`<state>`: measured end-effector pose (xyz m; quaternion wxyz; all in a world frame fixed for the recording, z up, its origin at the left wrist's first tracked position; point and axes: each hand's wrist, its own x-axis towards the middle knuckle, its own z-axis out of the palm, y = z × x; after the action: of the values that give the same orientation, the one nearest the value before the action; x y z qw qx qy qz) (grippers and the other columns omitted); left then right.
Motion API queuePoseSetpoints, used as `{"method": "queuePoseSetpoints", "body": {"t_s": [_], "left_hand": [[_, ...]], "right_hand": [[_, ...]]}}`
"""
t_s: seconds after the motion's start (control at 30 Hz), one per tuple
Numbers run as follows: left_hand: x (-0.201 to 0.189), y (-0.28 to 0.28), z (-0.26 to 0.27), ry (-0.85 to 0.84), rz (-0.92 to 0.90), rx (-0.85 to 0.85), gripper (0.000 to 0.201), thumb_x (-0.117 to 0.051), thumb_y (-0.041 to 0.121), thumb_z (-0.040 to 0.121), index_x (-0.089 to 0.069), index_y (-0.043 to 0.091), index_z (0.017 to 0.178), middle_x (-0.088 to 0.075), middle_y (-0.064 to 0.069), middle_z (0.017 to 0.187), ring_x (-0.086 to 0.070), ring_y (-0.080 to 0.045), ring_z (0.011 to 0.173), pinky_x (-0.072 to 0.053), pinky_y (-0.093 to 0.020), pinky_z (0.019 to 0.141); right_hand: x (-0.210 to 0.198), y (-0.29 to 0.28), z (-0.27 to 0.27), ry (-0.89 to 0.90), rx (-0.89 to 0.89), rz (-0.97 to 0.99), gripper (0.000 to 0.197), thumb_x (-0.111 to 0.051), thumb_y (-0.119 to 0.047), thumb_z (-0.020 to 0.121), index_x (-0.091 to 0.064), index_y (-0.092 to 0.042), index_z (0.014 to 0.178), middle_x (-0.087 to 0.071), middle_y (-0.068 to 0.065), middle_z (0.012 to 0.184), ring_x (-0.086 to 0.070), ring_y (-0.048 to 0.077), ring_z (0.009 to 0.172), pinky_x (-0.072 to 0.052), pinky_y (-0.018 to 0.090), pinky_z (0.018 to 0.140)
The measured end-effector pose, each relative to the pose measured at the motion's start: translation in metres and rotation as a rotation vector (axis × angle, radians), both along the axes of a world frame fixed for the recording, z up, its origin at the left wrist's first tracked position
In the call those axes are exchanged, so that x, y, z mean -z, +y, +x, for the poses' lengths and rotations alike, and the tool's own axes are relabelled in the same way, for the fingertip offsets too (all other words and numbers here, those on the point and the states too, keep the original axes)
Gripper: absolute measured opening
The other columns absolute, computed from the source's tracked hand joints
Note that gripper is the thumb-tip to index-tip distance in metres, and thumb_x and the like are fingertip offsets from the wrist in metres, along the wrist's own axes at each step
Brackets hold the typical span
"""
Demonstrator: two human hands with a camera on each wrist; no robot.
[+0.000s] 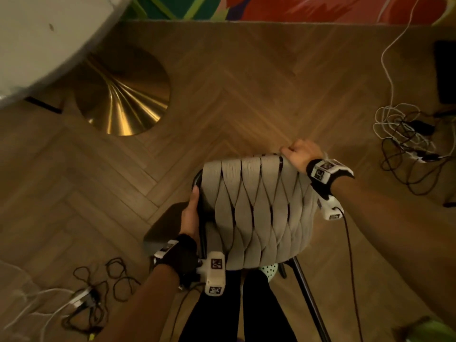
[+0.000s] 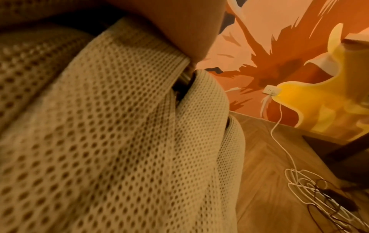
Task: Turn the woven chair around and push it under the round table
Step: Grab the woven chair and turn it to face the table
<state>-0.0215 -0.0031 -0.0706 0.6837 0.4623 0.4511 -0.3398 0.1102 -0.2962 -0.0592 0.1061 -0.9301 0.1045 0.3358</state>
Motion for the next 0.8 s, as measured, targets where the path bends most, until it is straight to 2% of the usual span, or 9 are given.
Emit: {"method": "queuePoseSetpoints", "body": {"t_s": [0.13,0.2,0.27,0.33,0.4,0.47,0.63,0.73,0.8], "left_hand": [[-0.045,0.002,0.003,-0.037,0.084,0.038,0.082,-0.062,0.084,0.046,-0.067,0.029,0.106,-0.066,-0.004,0.121,-0.059,-0.028,0.114,-0.042,-0.052,0.105],[-0.069,0.010,0.029,-0.109,0.101,0.057,0.087,-0.060,0.086,0.049,-0.065,0.029,0.114,-0.063,-0.005,0.129,-0.058,-0.028,0.119,-0.041,-0.053,0.105],[-0.105,0.016,0.065,-0.246,0.125,0.101,0.089,-0.062,0.083,0.054,-0.058,0.026,0.123,-0.058,-0.003,0.135,-0.056,-0.026,0.121,-0.042,-0.052,0.103],[-0.162,0.013,0.094,-0.426,0.217,0.243,0.061,-0.065,0.068,0.066,-0.056,0.024,0.107,-0.061,0.001,0.121,-0.057,-0.019,0.111,-0.044,-0.042,0.096],[-0.208,0.006,0.108,-0.638,0.281,0.459,0.033,-0.068,0.046,0.077,-0.059,0.022,0.098,-0.064,0.006,0.103,-0.063,-0.012,0.098,-0.049,-0.032,0.086],[-0.238,0.003,0.107,-0.754,0.304,0.579,0.030,-0.069,0.033,0.079,-0.060,0.012,0.099,-0.068,0.007,0.097,-0.067,-0.005,0.088,-0.053,-0.024,0.076],[-0.229,-0.007,0.066,-0.769,0.427,0.807,0.036,-0.079,0.035,0.069,-0.058,0.011,0.086,-0.068,-0.004,0.088,-0.066,-0.017,0.082,-0.053,-0.029,0.069],[-0.200,-0.022,0.032,-0.714,0.475,0.914,0.037,-0.082,0.039,0.063,-0.060,0.018,0.084,-0.063,0.005,0.078,-0.061,-0.011,0.074,-0.043,-0.018,0.060],[-0.183,-0.028,0.017,-0.678,0.498,0.925,0.041,-0.084,0.040,0.060,-0.063,0.019,0.088,-0.065,0.005,0.081,-0.062,-0.013,0.078,-0.045,-0.020,0.063]], "right_hand": [[-0.053,0.003,-0.013,-0.068,0.002,0.017,0.056,-0.036,-0.054,0.084,-0.063,-0.008,0.064,-0.062,0.010,0.066,-0.060,0.030,0.070,-0.043,0.037,0.070],[-0.091,0.006,-0.001,-0.158,0.002,0.014,0.054,-0.038,-0.048,0.087,-0.062,-0.005,0.063,-0.060,0.010,0.065,-0.057,0.028,0.068,-0.037,0.035,0.065],[-0.134,0.007,0.011,-0.300,0.006,0.036,0.052,-0.038,-0.047,0.084,-0.049,-0.009,0.051,-0.050,0.007,0.052,-0.050,0.026,0.054,-0.034,0.030,0.054],[-0.178,0.006,0.018,-0.455,0.004,0.018,0.050,-0.038,-0.047,0.081,-0.037,-0.014,0.043,-0.038,0.003,0.043,-0.040,0.024,0.043,-0.027,0.026,0.046],[-0.219,-0.001,0.018,-0.592,-0.010,-0.008,0.054,-0.038,-0.047,0.083,-0.037,-0.013,0.041,-0.037,0.002,0.041,-0.037,0.022,0.040,-0.024,0.027,0.046],[-0.252,-0.010,0.007,-0.697,-0.059,-0.018,0.057,-0.036,-0.047,0.085,-0.047,-0.011,0.043,-0.044,0.005,0.043,-0.041,0.025,0.043,-0.029,0.029,0.049],[-0.251,-0.036,-0.060,-0.549,-0.178,0.075,0.060,-0.034,-0.046,0.093,-0.061,-0.005,0.059,-0.061,0.015,0.058,-0.055,0.028,0.054,-0.049,0.041,0.063],[-0.220,-0.046,-0.102,-0.366,-0.268,0.065,0.053,-0.035,-0.042,0.095,-0.066,-0.008,0.070,-0.064,0.011,0.070,-0.055,0.025,0.066,-0.044,0.039,0.079],[-0.201,-0.050,-0.125,-0.252,-0.270,0.036,0.047,-0.036,-0.041,0.096,-0.067,-0.011,0.078,-0.061,0.004,0.079,-0.054,0.023,0.080,-0.039,0.039,0.087]]}}
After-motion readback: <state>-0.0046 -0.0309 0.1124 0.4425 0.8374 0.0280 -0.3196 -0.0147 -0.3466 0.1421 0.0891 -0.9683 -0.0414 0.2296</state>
